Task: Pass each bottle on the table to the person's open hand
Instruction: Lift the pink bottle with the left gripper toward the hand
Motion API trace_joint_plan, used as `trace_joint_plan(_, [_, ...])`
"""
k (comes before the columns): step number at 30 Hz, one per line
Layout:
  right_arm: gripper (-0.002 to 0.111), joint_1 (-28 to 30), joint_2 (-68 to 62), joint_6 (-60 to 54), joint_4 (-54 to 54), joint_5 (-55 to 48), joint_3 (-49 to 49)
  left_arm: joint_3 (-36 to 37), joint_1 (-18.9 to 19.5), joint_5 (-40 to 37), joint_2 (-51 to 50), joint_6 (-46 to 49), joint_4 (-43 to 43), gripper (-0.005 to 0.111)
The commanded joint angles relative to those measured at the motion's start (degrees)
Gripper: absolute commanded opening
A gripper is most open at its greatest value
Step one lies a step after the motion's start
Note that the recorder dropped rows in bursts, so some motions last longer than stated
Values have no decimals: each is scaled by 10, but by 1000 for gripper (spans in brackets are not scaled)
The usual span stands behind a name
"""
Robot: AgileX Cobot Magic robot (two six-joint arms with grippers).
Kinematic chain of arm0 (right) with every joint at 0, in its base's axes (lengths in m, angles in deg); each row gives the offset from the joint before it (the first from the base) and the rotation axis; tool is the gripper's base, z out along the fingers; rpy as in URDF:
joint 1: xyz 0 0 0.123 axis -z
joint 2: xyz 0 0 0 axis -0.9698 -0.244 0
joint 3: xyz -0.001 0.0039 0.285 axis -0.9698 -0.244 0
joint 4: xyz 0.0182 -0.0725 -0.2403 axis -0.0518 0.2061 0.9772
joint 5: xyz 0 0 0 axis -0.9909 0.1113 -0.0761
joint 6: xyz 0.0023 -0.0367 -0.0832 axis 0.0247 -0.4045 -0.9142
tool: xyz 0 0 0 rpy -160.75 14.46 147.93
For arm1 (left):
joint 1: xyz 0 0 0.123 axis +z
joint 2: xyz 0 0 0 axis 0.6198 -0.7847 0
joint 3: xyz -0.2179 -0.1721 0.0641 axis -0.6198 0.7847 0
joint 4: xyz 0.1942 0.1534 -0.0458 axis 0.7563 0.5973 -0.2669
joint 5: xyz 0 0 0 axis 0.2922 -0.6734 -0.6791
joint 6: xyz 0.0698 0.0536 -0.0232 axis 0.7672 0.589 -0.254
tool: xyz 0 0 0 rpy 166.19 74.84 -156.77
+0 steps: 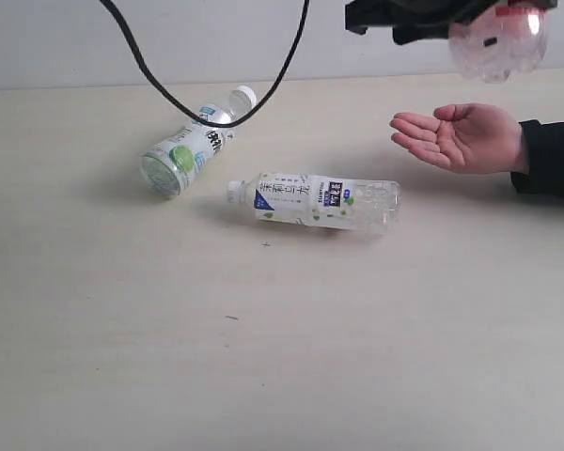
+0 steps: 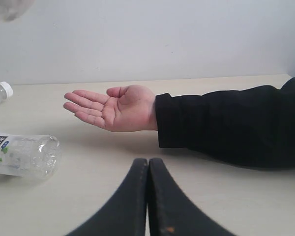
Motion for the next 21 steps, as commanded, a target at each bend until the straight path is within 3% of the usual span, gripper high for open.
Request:
trace_joint_plan(1, [0,4,3,-2,-2,5,-3,-16,10,57,7,-2,-39,0])
trace_joint_plan(5, [0,4,3,-2,-2,5,-3,-29,11,89,-3,2,-93,0])
trace_joint_plan(10, [0,4,3,-2,-2,5,-3,-57,10,134,-37,2,-100,0])
trace_joint_plan(21, [0,4,3,-2,-2,5,-3,-106,25,142,-160,2,-176,0])
